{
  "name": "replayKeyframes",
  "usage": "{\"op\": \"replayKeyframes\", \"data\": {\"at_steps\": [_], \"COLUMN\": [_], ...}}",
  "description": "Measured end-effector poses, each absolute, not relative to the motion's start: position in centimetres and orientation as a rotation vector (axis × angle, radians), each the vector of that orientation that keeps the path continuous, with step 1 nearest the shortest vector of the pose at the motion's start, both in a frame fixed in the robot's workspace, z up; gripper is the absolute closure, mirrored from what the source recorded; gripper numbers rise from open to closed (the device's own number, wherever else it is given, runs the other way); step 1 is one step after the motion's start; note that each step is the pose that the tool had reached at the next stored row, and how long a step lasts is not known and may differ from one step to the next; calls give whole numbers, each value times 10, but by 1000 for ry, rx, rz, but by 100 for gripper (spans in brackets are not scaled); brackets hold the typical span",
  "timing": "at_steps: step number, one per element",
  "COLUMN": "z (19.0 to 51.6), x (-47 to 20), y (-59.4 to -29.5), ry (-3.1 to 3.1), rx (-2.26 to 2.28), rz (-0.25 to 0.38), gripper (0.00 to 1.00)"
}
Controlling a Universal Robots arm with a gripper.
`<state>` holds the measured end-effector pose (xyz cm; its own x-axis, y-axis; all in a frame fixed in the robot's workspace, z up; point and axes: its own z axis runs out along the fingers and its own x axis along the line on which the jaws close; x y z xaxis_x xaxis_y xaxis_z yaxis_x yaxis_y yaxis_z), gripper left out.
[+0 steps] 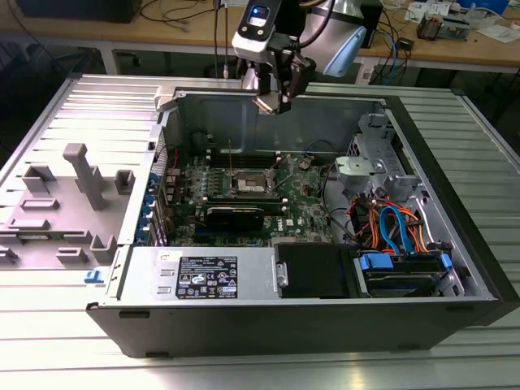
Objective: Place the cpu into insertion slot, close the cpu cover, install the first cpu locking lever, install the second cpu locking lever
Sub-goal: 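Place the cpu into insertion slot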
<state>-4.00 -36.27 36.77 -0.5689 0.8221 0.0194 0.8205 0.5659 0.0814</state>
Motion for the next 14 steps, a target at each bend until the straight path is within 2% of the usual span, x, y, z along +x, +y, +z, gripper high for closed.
{"op": "replayKeyframes", "data": {"at_steps": [14], "z": [368], "x": [-40], "y": [-363], "ry": [2731], "rx": [1503], "rz": [126], "gripper": [45]}}
